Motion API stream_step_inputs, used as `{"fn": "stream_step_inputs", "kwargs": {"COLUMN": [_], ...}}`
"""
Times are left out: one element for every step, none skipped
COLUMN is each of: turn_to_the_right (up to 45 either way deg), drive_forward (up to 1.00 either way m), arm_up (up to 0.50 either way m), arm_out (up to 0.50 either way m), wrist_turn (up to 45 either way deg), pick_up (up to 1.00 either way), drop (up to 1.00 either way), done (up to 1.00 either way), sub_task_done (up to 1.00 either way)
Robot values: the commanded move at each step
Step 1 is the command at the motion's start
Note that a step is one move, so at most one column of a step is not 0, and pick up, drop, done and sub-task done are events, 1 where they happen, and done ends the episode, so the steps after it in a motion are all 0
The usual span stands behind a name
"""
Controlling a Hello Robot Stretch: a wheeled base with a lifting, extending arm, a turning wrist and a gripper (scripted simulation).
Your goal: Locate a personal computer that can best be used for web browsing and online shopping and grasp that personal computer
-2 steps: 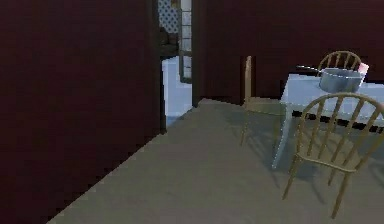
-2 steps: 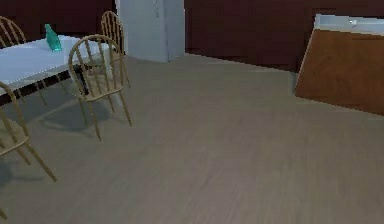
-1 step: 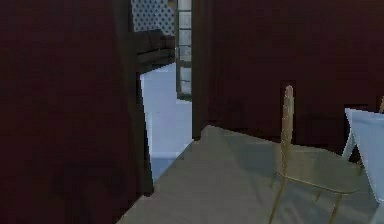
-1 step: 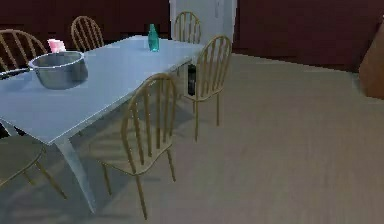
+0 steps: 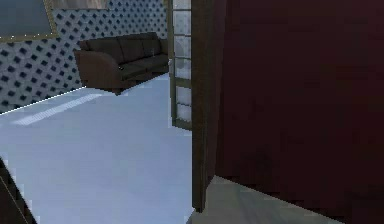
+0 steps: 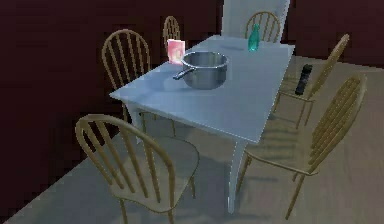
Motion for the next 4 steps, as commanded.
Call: {"fn": "stream_step_inputs", "kwargs": {"turn_to_the_right": [3.0,0.0,-6.0,0.0], "drive_forward": [0.0,0.15,0.0,0.55], "arm_up": [0.0,0.0,0.0,0.0], "arm_out": [0.0,0.0,0.0,0.0], "wrist_turn": [0.0,0.0,0.0,0.0], "pick_up": [0.0,0.0,0.0,0.0], "drop": [0.0,0.0,0.0,0.0], "done": [0.0,0.0,0.0,0.0], "sub_task_done": [0.0,0.0,0.0,0.0]}}
